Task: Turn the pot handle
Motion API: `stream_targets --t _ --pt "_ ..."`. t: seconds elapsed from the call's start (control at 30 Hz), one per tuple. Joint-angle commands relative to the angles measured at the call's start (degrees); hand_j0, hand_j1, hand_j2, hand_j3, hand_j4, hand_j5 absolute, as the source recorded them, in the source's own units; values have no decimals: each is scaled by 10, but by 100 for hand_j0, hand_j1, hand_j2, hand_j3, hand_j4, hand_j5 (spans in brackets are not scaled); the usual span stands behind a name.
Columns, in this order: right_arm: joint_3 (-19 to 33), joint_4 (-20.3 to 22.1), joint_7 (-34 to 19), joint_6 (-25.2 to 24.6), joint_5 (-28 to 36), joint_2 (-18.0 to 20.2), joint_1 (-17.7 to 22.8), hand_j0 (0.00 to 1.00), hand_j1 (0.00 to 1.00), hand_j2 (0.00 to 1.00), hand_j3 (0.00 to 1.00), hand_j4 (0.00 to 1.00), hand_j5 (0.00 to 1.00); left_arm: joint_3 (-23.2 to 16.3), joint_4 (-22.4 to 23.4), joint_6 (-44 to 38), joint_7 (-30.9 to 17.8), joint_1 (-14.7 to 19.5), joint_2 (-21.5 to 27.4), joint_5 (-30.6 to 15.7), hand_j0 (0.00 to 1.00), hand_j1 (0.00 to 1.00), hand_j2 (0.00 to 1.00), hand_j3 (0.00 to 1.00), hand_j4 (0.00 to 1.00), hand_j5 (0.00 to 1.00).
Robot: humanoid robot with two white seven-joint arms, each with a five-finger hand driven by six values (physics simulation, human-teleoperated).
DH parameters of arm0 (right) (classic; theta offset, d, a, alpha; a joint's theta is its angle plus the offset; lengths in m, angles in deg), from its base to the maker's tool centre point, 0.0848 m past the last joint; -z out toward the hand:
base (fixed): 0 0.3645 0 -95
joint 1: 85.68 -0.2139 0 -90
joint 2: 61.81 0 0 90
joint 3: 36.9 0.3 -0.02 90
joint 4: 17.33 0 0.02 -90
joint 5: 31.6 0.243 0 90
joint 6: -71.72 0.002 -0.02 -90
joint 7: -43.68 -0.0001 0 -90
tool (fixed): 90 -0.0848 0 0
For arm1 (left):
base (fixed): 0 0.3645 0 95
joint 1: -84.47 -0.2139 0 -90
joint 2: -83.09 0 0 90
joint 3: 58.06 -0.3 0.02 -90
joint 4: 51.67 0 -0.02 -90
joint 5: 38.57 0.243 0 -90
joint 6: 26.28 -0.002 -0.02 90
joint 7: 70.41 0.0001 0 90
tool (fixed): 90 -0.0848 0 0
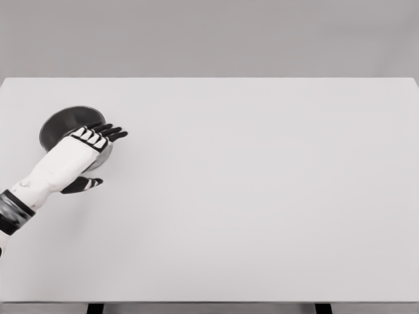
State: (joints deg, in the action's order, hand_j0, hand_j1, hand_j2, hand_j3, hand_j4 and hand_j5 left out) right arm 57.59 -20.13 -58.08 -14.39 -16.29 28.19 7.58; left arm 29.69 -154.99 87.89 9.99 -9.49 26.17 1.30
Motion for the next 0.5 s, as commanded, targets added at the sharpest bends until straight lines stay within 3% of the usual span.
stream_targets --t 0.0,0.47 --pt "0 0 0 0 0 0 0 100 100 100 100 100 100 0 0 -2 0 0 4 -3 100 100 100 100 100 100" --pt "0 0 0 0 0 0 0 100 100 100 100 100 100 7 0 -27 0 -20 21 -7 100 100 100 100 100 100"
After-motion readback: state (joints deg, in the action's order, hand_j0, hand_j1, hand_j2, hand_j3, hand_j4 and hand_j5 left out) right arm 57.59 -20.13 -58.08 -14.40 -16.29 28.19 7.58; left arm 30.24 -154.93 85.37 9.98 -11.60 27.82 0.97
